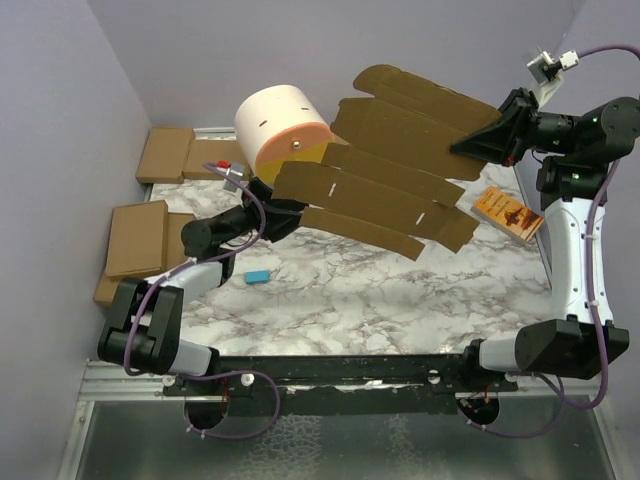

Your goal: Fold the paper box

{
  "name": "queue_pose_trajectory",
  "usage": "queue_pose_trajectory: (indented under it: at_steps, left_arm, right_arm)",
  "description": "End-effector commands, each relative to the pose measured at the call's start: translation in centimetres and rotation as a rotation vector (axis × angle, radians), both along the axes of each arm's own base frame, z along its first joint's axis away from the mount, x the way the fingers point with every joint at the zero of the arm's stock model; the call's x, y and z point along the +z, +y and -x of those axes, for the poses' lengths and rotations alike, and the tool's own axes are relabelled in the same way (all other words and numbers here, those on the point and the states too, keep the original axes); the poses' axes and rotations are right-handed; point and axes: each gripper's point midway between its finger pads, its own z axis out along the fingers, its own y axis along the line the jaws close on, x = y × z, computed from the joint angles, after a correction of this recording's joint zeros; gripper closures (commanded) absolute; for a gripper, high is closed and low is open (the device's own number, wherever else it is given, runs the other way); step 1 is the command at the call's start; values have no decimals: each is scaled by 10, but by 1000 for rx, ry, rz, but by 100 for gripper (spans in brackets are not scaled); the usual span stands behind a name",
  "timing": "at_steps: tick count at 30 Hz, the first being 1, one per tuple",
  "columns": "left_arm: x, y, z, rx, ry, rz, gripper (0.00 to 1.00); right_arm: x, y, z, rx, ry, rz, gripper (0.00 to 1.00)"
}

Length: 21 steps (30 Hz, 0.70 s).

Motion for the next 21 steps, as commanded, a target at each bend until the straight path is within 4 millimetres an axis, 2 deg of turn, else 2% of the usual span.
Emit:
queue_pose_trajectory:
  at_steps: [1,11,21]
  left_arm:
    - [31,5,35,-24,-284,42,43]
    - [30,3,45,-56,-284,31,30]
    - [30,-9,54,-104,-287,38,27]
  right_arm:
    - [6,-2,-3,-23,-29,-5,99]
    - [3,-3,-6,-28,-23,-7,99]
    - [1,-3,-7,-33,-21,-9,99]
